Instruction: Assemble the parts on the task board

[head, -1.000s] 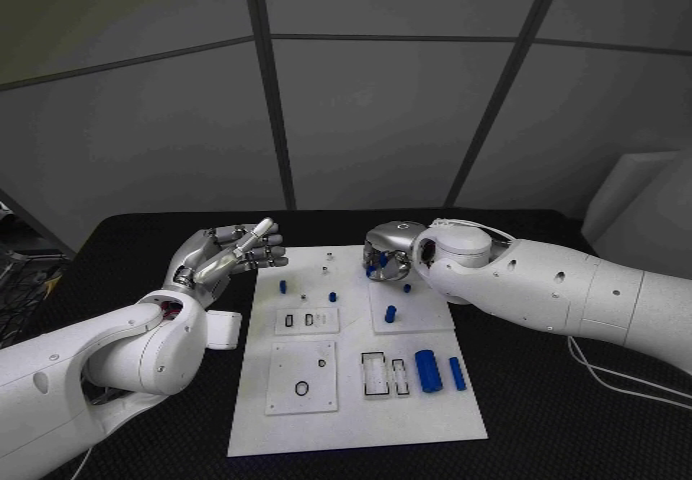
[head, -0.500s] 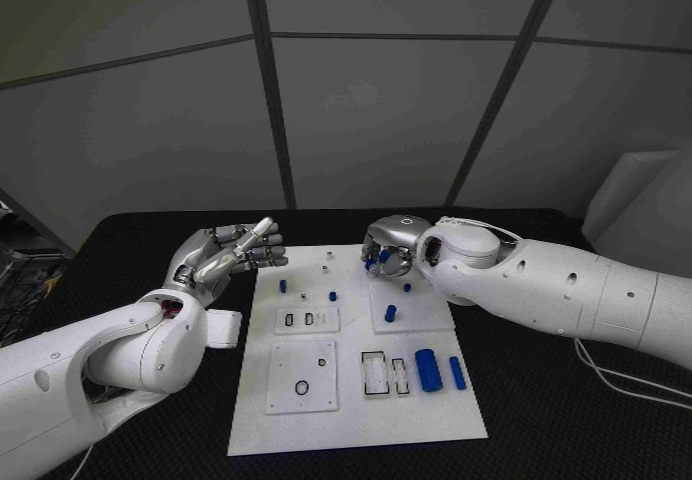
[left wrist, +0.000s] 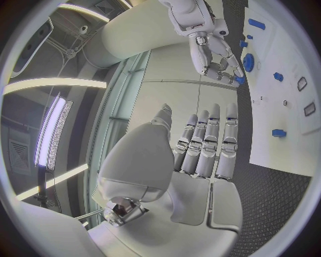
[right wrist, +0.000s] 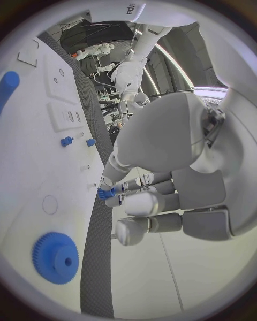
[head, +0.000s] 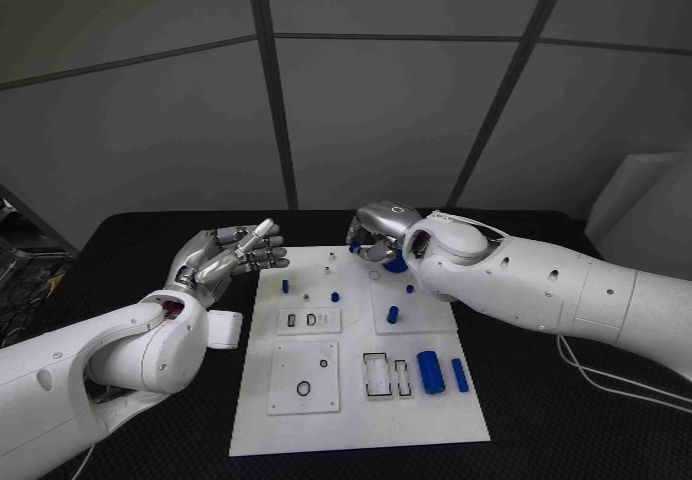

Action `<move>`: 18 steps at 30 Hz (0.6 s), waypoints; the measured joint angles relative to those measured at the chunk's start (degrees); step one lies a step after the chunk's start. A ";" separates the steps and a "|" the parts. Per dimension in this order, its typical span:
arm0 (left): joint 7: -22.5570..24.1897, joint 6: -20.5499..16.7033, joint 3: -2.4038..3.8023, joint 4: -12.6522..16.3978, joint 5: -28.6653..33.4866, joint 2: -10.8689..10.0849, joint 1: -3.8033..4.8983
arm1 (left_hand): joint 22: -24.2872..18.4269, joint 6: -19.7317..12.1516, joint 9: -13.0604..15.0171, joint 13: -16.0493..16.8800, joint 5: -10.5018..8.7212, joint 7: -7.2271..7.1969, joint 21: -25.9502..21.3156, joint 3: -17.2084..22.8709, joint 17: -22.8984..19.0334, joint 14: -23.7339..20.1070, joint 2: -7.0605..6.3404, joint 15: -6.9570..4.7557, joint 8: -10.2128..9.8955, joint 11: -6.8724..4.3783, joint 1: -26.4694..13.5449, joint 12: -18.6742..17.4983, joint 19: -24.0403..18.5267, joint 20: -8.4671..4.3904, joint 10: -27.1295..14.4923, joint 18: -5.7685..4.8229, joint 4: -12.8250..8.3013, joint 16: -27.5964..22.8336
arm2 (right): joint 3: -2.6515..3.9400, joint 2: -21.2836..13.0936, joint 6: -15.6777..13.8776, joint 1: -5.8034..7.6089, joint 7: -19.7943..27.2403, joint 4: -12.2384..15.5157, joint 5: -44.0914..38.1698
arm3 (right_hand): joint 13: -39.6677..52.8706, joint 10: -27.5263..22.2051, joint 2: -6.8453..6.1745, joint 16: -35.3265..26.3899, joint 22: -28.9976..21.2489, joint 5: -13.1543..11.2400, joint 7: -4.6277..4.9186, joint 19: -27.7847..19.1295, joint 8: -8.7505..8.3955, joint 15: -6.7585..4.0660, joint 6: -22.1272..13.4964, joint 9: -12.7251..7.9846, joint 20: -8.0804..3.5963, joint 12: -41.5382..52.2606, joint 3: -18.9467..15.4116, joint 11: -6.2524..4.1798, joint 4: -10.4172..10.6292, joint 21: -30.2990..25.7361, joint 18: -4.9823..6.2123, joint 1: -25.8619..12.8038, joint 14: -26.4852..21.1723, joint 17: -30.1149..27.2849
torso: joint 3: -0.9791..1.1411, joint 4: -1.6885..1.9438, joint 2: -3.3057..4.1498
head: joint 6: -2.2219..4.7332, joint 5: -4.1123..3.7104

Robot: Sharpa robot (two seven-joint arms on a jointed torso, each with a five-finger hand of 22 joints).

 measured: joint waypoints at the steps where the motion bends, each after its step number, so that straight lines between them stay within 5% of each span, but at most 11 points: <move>1: -0.01 0.00 0.00 -0.01 0.01 0.05 0.00 | 0.00 0.00 0.00 0.00 0.00 0.00 0.00 -0.02 0.00 0.00 0.00 0.00 0.00 0.00 0.00 0.00 0.00 0.00 0.00 0.00 -0.02 0.00 | 0.00 0.94 -0.34 0.00 -0.01 -0.62 -0.01 | 0.00 0.00 -0.02 0.00 0.07 0.00 0.00 0.00 0.00 0.00 0.00 -0.02 0.00 0.00 0.09 0.00 0.08 0.00 0.00 -0.02 0.00 0.07 | 0.00 0.02 0.01 | 0.00 0.05; 13: -0.05 0.02 0.00 -0.17 0.06 0.39 0.00 | -0.05 0.00 0.00 0.00 0.00 0.00 0.00 -0.16 -0.01 0.00 0.00 0.00 0.00 0.00 0.00 0.00 0.00 0.00 0.00 0.00 -0.16 0.00 | -0.03 8.09 -1.17 0.00 0.20 -7.27 -0.05 | -0.02 0.00 -0.49 0.49 0.32 -0.01 0.00 0.00 0.00 0.00 0.00 -0.04 0.00 -0.33 0.41 0.00 0.37 0.28 -0.02 -0.49 0.00 0.42 | 0.00 0.11 0.05 | -0.25 0.38; 18: -0.06 0.03 0.00 -0.21 0.07 0.41 0.00 | -0.05 0.00 0.00 0.00 0.00 0.00 0.00 -0.16 -0.01 0.00 0.00 0.00 0.00 0.00 0.00 0.00 0.00 0.00 0.00 0.00 -0.16 0.00 | -0.04 9.62 -0.79 0.00 -0.19 -9.18 -0.06 | -0.02 0.00 -0.56 0.50 0.36 -0.01 0.00 0.00 0.00 0.00 0.00 -0.04 0.00 -0.33 0.42 0.00 0.37 0.28 -0.92 -0.57 0.00 0.45 | -0.01 0.05 0.07 | -0.29 0.47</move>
